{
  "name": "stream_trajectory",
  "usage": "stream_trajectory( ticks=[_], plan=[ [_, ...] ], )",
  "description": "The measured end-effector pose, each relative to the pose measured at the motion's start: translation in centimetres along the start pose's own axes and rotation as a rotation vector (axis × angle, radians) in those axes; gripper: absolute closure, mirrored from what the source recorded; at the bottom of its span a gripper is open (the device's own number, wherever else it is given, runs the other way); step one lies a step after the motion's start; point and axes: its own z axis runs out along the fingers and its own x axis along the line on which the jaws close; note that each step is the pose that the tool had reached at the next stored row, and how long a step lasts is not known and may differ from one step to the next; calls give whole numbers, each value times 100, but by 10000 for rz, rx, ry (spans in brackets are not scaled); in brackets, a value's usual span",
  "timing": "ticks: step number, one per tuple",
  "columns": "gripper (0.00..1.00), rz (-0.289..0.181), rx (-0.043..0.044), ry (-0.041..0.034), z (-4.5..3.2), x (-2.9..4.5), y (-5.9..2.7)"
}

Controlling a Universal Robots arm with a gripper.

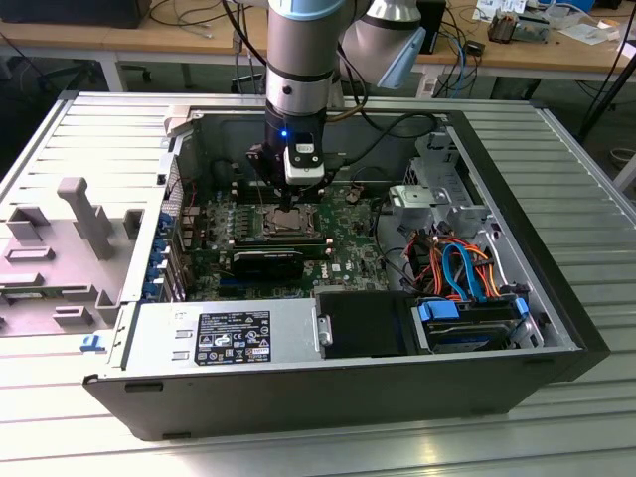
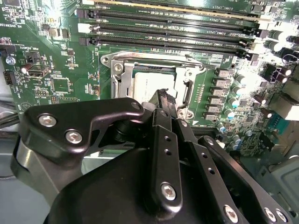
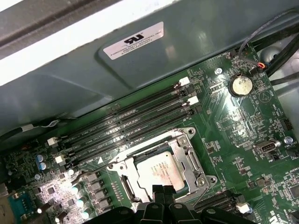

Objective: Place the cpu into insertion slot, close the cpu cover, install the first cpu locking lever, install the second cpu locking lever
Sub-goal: 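Install the first cpu locking lever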

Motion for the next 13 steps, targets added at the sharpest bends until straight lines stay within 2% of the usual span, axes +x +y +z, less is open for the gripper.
stream_trajectory(
  ticks=[13],
  plan=[
    [89, -196, 10, -5, 0, 0, 0]
  ],
)
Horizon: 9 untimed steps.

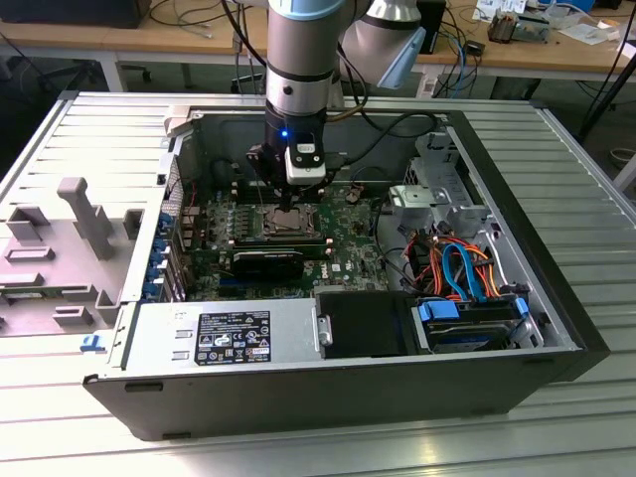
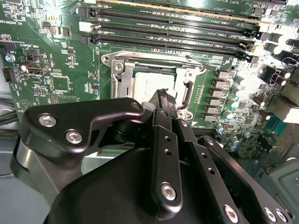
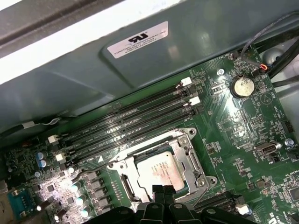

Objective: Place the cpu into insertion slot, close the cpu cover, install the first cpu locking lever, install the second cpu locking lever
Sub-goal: 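Install the first cpu locking lever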

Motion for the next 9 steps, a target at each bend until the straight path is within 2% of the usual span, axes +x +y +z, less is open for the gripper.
stream_trajectory(
  ticks=[9],
  plan=[
    [89, -143, 7, -4, 0, 0, 0]
  ],
)
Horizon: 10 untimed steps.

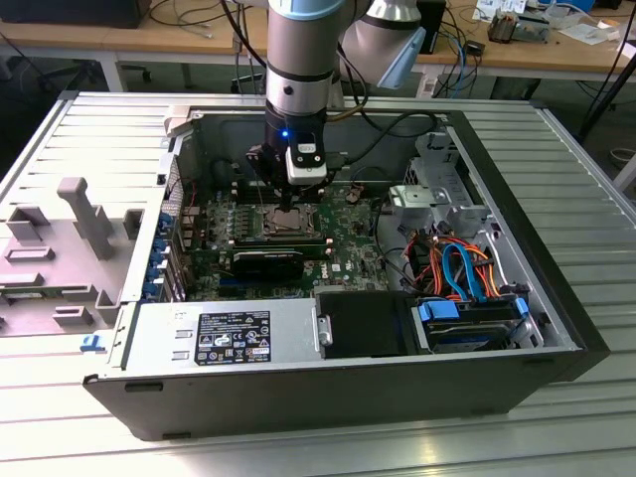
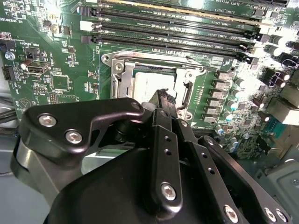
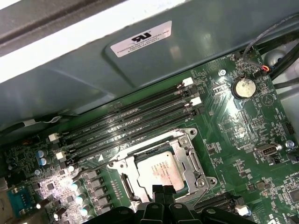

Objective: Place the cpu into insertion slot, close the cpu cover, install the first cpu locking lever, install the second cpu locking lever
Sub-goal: 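Install the first cpu locking lever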

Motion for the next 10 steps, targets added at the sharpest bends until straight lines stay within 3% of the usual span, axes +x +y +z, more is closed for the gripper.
stream_trajectory(
  ticks=[10],
  plan=[
    [89, -130, 7, -3, 0, 0, 0]
  ],
)
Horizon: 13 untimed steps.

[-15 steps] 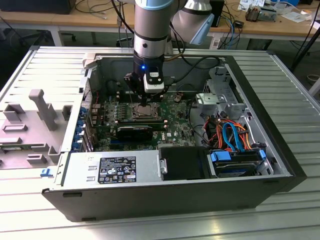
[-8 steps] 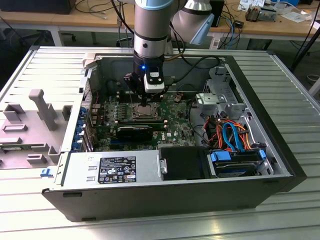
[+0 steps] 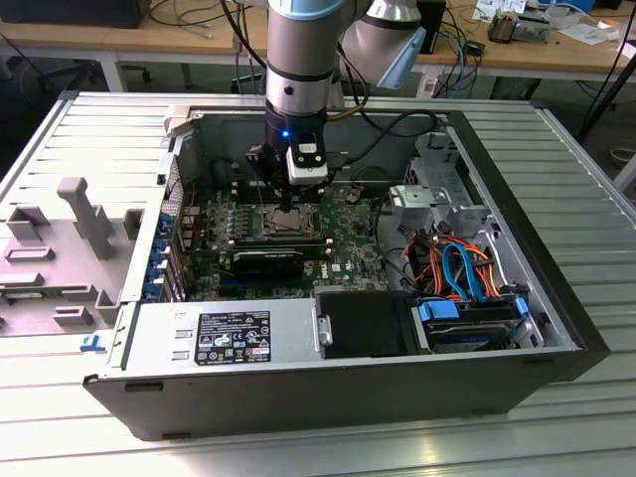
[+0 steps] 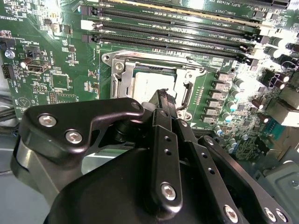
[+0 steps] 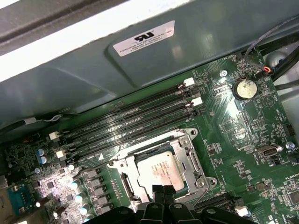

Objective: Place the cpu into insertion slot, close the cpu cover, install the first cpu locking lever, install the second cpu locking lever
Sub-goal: 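Install the first cpu locking lever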

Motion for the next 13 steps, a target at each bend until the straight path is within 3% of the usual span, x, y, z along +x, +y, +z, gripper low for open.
stream_trajectory(
  ticks=[13],
  plan=[
    [89, -158, 8, -4, 0, 0, 0]
  ],
)
